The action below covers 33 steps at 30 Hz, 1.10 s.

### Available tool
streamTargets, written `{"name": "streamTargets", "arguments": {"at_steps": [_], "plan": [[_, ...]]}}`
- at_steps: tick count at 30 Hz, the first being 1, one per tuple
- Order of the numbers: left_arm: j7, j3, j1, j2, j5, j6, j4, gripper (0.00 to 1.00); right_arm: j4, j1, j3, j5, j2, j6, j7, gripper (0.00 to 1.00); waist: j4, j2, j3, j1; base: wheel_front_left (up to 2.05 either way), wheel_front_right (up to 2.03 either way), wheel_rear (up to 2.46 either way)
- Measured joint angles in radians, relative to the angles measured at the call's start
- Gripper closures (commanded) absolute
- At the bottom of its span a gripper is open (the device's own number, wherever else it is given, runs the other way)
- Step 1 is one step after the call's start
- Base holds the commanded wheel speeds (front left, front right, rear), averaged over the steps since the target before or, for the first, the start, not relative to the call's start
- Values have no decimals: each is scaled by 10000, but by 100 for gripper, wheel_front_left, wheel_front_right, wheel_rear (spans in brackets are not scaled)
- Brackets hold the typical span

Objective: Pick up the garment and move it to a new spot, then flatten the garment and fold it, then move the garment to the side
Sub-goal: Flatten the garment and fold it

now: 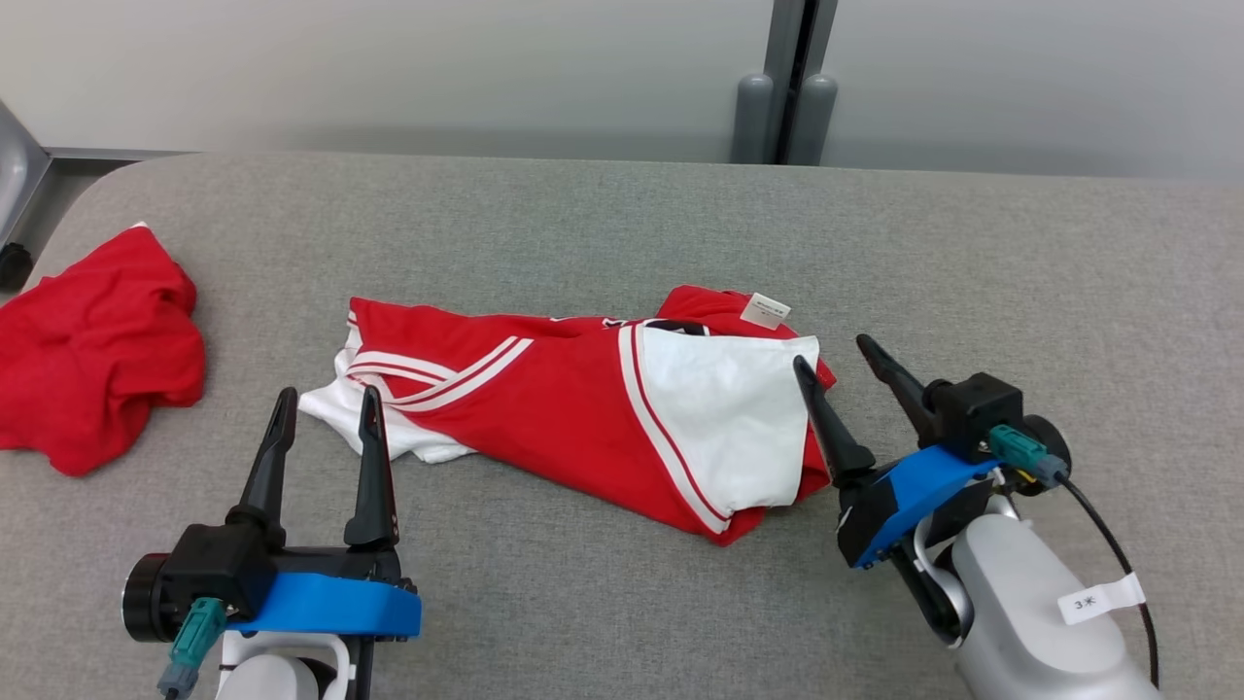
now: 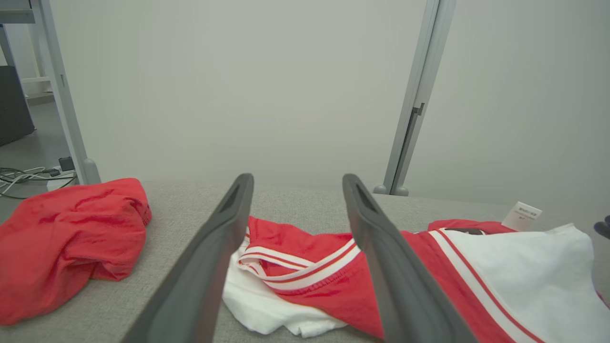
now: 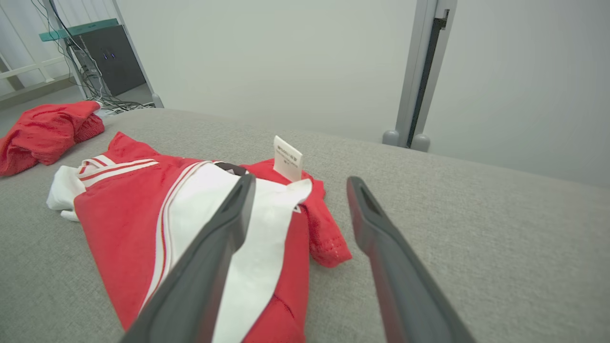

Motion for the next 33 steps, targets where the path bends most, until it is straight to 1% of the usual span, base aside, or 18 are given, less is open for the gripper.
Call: {"name": "streamTargets", "arguments": {"at_steps": [2, 8, 14, 15, 16, 21, 25, 29, 33], "plan": [[0, -52, -2, 4, -2, -10, 12, 0, 104, -2, 119, 88, 94, 0, 0, 0, 71, 0, 10, 0, 0, 0, 0], [0, -186, -73, 4, -94, -36, -6, 0, 1135, -356, 234, 203, 198, 0, 0, 0, 395, 2, 194, 0, 0, 0, 0], [0, -213, -131, 2, -178, 25, -35, 0, 1369, -755, 389, 370, 334, 0, 2, 0, 515, 2, 437, 0, 0, 0, 0], [0, -215, -135, 2, -180, 33, -36, 0, 1333, -805, 445, 372, 357, 0, 0, 49, 517, 3, 464, 0, 0, 0, 0], [0, -217, -145, 2, -180, 40, -35, 0, 1302, -869, 493, 378, 385, 0, 0, 100, 520, 3, 484, 0, 0, 0, 0], [0, -211, -218, 2, -180, 44, -12, 0, 780, -918, 732, 410, 508, 0, 0, 100, 498, 3, 463, 1, 0, 0, 0], [0, -167, -211, 2, -178, 52, 23, 0, 182, -764, 1289, 395, 616, 0, 0, 100, 456, 2, 306, 0, 0, 0, 0], [0, -171, -196, 0, -196, 52, 59, 0, -470, -548, 2151, 671, 692, 0, 2, 100, 468, 2, 137, 0, 0, 0, 0], [0, -226, -199, 0, -240, 52, 46, 0, -1430, -412, 3563, 1444, 732, 0, 0, 100, 673, 1, 48, -1, 0, 0, 0]]}}
